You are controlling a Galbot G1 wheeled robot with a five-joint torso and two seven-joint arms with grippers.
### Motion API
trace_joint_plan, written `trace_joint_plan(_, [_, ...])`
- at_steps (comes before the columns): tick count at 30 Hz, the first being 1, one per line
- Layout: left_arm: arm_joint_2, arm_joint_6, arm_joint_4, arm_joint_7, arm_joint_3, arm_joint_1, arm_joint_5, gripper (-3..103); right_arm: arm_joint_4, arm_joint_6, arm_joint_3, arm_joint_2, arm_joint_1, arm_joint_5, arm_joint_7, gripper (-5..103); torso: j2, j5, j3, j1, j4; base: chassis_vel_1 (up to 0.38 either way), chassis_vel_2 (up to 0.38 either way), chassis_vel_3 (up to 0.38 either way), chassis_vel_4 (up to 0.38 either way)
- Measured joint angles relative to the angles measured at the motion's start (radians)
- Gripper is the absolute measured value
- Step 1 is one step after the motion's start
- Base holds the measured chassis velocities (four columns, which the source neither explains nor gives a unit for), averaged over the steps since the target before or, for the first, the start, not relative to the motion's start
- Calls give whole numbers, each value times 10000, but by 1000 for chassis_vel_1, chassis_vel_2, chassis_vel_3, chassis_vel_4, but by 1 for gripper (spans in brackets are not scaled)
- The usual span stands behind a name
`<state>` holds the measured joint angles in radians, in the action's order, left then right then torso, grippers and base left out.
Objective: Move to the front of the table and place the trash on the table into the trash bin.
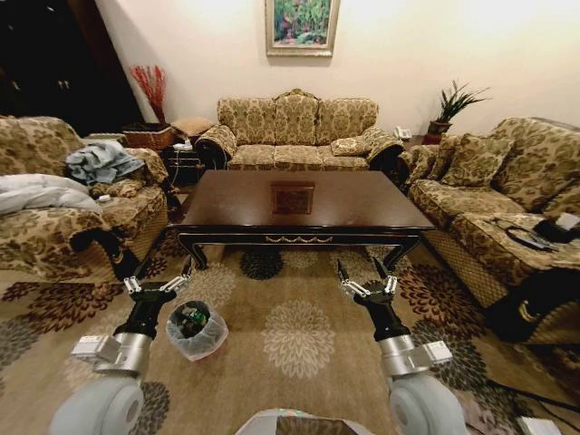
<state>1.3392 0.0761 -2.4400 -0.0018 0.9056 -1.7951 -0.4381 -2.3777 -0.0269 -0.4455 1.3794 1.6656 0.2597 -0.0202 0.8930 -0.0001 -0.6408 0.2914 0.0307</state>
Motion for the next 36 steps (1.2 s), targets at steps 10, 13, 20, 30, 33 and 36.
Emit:
trace_joint_plan(10, [0, 0, 0, 1, 0, -1, -1, 100, 0, 0, 0, 0, 3, 0, 2, 100, 2, 1, 6, -11, -1, -65, -35, 59, 18])
trace_joint_plan(13, [0, 0, 0, 1, -1, -2, -1, 100, 0, 0, -1, 0, 3, 0, 2, 100, 4, 3, 6, -12, -1, -57, -90, 62, 114])
trace_joint_plan(20, [0, -1, 0, 2, -2, -2, -1, 100, 0, 0, -2, -2, 3, 0, 2, 100, 3, 3, 4, -6, -1, -53, -48, 49, 42])
trace_joint_plan(30, [0, -1, 0, 2, -1, -2, -1, 100, -1, 0, 0, -1, 3, 0, 0, 100, 3, 2, 5, -7, -1, 0, 0, 0, 0])
trace_joint_plan(33, [0, 0, 0, 2, -1, -1, -1, 100, -1, 0, -1, -1, 3, 0, 0, 100, 3, 2, 4, -6, -1, 0, 0, 0, 0])
trace_joint_plan(36, [0, 0, 0, 2, -1, -2, -1, 100, 0, 0, -1, -1, 3, 0, 0, 100, 3, 1, 4, -6, -1, 0, 0, 0, 0])
